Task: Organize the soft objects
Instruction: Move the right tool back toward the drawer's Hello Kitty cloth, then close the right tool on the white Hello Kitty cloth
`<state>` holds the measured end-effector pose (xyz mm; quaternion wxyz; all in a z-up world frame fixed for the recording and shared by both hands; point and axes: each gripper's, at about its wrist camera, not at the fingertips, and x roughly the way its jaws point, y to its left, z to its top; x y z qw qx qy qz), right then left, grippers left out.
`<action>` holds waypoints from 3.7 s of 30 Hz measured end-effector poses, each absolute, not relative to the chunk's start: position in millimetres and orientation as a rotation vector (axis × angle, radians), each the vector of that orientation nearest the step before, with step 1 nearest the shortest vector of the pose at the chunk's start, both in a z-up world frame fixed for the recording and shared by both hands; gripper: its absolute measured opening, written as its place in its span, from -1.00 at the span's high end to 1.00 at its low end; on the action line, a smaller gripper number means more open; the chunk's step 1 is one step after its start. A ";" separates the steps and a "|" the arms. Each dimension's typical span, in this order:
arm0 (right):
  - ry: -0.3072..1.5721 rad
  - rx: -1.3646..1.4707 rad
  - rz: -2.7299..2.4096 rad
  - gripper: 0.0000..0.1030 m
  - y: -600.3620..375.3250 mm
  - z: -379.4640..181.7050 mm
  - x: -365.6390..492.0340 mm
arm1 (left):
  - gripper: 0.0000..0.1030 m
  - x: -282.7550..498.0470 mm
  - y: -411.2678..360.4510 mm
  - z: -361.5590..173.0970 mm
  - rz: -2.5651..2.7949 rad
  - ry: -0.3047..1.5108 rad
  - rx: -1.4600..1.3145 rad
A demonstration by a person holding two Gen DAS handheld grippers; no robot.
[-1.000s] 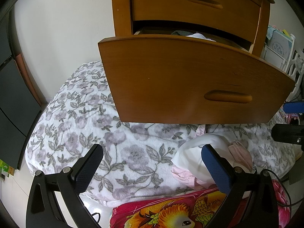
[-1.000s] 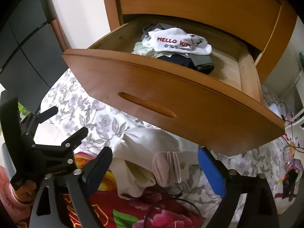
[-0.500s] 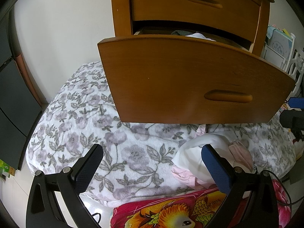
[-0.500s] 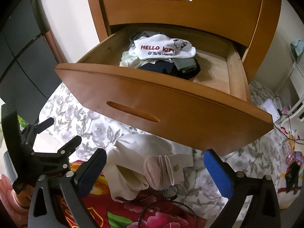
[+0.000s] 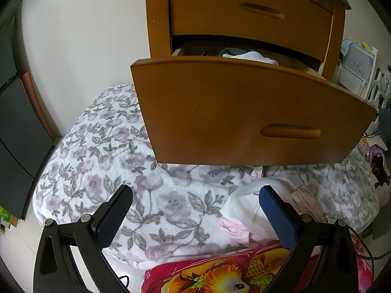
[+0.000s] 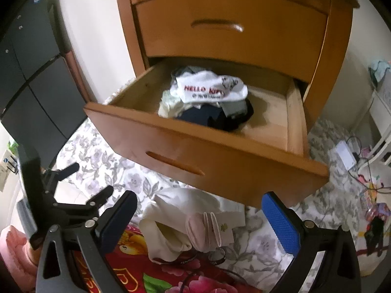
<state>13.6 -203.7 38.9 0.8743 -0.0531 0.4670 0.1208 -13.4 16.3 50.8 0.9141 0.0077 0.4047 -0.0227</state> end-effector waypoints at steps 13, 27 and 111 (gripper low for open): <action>0.810 -0.090 0.219 -1.00 -215.3 109.5 33.5 | -1.00 -2.3 19.7 68.5 -0.050 0.752 -0.006; 0.881 -0.089 0.188 -1.00 -214.8 116.8 102.4 | -1.00 -3.5 17.3 73.9 -0.127 0.695 -0.019; 1.107 -0.227 0.107 0.89 -159.1 20.8 208.7 | -1.00 18.8 21.4 45.9 -0.139 0.864 -0.061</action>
